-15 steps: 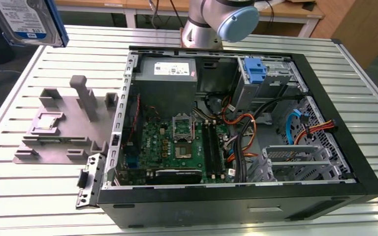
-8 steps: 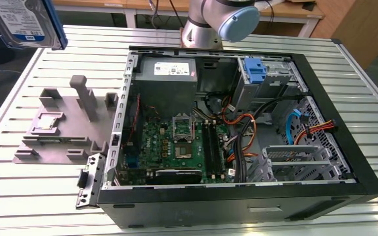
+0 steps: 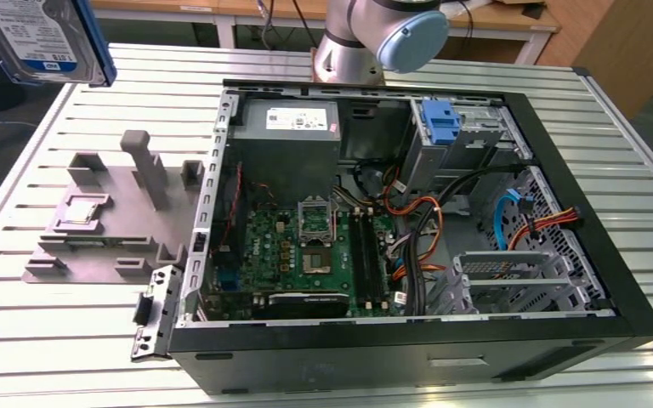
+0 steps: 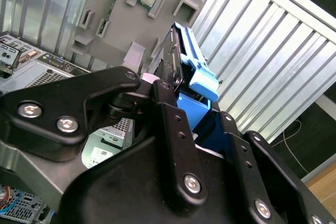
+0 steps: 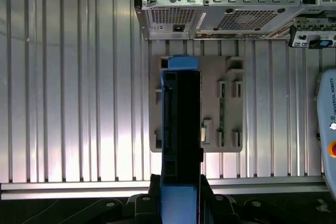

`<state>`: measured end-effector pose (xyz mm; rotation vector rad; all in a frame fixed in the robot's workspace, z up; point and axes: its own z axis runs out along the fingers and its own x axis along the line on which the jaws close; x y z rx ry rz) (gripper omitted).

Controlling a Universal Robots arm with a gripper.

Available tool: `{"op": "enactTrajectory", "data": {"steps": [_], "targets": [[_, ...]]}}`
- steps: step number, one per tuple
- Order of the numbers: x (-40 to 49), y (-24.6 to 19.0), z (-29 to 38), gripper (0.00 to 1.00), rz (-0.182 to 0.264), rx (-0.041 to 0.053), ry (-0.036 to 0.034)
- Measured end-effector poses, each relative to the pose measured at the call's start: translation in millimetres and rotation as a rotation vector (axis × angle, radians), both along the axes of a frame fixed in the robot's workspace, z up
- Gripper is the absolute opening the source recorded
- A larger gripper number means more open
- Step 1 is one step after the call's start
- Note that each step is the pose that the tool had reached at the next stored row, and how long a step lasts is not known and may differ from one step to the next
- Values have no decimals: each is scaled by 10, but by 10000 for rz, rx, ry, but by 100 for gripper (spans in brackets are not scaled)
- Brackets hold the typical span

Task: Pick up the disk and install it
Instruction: 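Pick up the disk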

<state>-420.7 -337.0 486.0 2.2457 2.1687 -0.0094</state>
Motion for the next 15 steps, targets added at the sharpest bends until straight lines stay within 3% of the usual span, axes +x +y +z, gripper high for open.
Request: {"op": "enactTrajectory", "data": {"steps": [15], "targets": [[93,0,0,36,-1,-1,0]]}}
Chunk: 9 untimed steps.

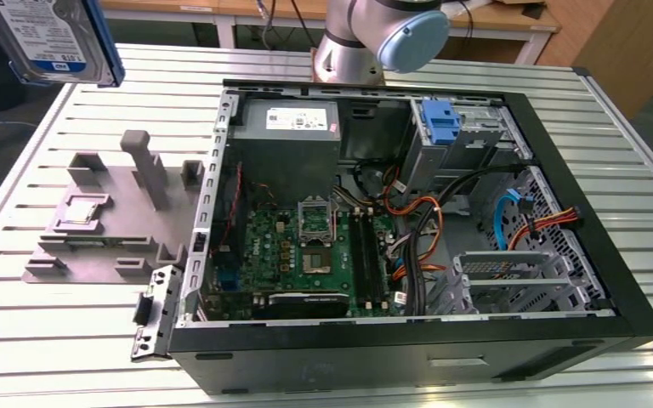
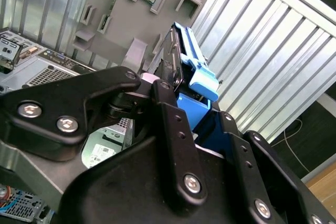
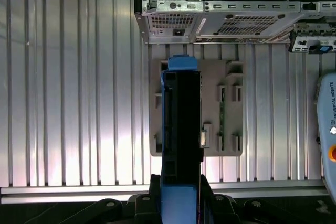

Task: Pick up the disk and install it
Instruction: 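Pick up the disk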

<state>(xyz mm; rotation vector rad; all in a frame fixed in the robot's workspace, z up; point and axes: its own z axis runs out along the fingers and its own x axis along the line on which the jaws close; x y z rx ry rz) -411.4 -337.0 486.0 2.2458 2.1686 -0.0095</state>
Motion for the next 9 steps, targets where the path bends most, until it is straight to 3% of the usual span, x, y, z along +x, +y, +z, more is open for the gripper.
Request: {"op": "enactTrajectory", "data": {"steps": [9], "targets": [[83,0,-1,36,1,-1,0]]}}
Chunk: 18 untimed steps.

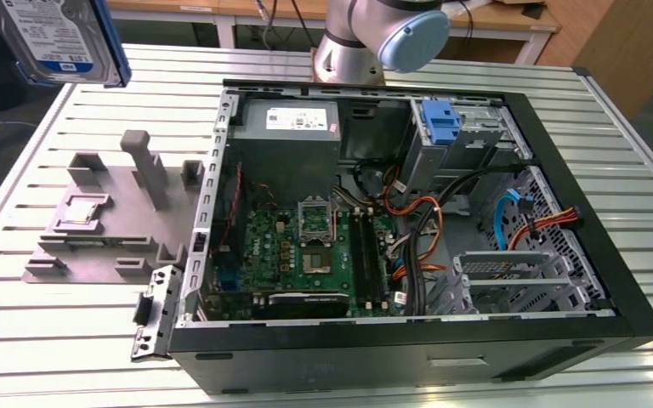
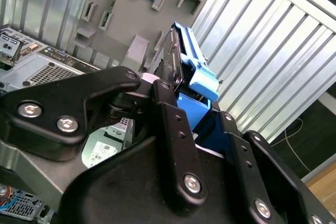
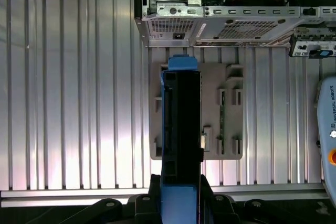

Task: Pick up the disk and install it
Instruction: 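Pick up the disk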

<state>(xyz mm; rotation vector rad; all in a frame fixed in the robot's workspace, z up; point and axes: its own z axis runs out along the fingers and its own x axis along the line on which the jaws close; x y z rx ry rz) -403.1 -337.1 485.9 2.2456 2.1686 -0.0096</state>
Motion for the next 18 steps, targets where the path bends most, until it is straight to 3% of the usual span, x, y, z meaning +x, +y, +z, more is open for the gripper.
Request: {"op": "enactTrajectory", "data": {"steps": [18], "targets": [[53,0,0,36,1,0,0]]}}
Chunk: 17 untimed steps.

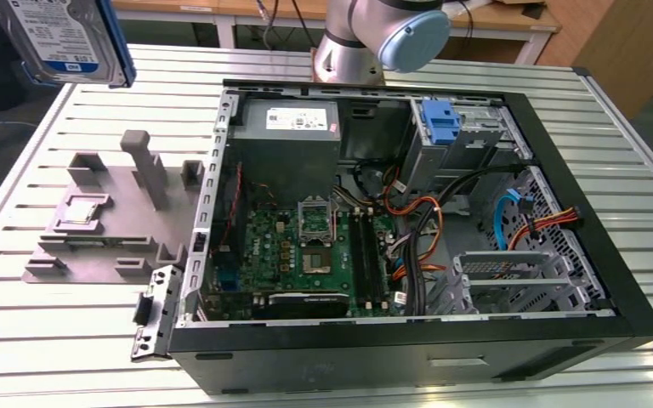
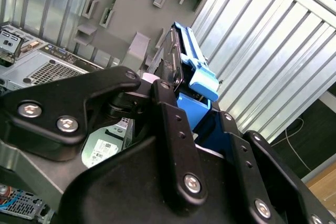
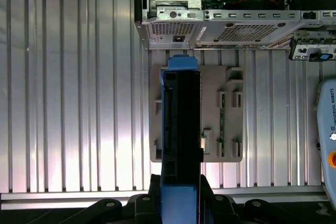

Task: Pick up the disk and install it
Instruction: 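Pick up the disk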

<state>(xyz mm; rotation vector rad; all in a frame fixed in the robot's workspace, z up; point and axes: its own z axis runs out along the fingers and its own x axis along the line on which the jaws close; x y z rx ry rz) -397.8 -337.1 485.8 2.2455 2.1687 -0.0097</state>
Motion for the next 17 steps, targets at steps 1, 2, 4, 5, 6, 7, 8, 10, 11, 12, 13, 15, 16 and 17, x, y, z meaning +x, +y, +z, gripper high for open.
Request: {"op": "enactTrajectory", "data": {"steps": [1,2,4,5,6,7,8,10,11,12,13,15,16,17], "targets": [[8,0,0,36,0,0,0],[17,0,0,36,0,0,0],[43,0,0,36,-1,1,-1],[56,0,0,36,0,0,-1],[68,0,0,36,0,0,0],[80,0,0,36,-1,0,-1],[92,0,-1,36,0,1,-1],[111,0,0,36,-1,0,0],[118,1,0,36,-2,0,-1],[124,1,0,36,-1,1,-1],[129,1,0,36,-1,0,0],[137,0,0,36,-1,1,0],[142,0,0,36,0,0,0],[148,0,0,36,-1,0,0]]}}
